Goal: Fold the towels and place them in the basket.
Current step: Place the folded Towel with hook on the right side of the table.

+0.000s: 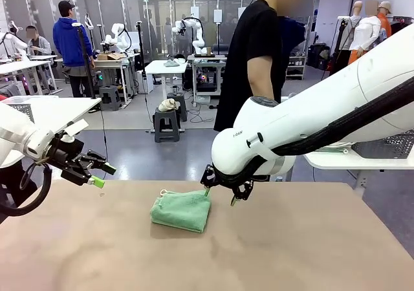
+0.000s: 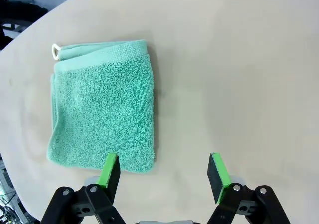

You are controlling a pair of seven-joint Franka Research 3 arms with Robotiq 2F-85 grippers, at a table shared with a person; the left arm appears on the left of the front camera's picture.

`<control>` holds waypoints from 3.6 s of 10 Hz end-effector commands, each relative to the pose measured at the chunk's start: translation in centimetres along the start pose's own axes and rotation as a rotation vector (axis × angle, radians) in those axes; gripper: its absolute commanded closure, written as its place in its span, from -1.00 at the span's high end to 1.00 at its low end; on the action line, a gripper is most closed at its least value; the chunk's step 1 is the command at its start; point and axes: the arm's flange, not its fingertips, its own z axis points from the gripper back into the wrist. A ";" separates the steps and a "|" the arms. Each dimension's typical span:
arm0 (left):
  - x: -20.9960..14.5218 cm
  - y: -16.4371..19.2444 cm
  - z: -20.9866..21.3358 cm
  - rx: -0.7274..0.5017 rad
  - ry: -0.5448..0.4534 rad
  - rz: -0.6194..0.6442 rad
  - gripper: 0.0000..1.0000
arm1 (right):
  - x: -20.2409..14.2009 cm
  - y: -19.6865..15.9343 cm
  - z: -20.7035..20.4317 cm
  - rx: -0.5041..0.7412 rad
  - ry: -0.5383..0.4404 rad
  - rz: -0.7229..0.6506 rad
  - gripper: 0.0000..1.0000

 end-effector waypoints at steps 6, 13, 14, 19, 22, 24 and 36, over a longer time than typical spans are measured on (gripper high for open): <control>0.0 0.0 0.1 -0.005 0.002 -0.017 0.71 | -0.1 0.2 -0.2 0.000 -0.002 0.007 0.78; 0.0 0.0 0.1 -0.005 0.002 -0.017 0.71 | -0.6 2.8 -4.9 0.018 -0.106 -0.009 0.78; 0.0 0.0 0.1 -0.005 0.002 -0.017 0.71 | -0.6 3.1 -5.4 0.017 -0.099 -0.001 0.78; 0.0 0.0 0.1 -0.005 0.002 -0.017 0.71 | 0.5 3.9 -7.0 -0.005 -0.073 0.020 0.78; 0.0 0.0 0.1 -0.005 0.002 -0.017 0.71 | 0.9 4.2 -7.5 -0.009 -0.068 0.024 0.78; 0.0 0.0 0.1 -0.005 0.002 -0.017 0.71 | 1.2 4.2 -7.7 -0.013 -0.061 0.021 0.78; 0.0 0.0 0.1 -0.005 0.002 -0.017 0.71 | 1.6 4.1 -8.7 -0.007 -0.032 0.024 -0.93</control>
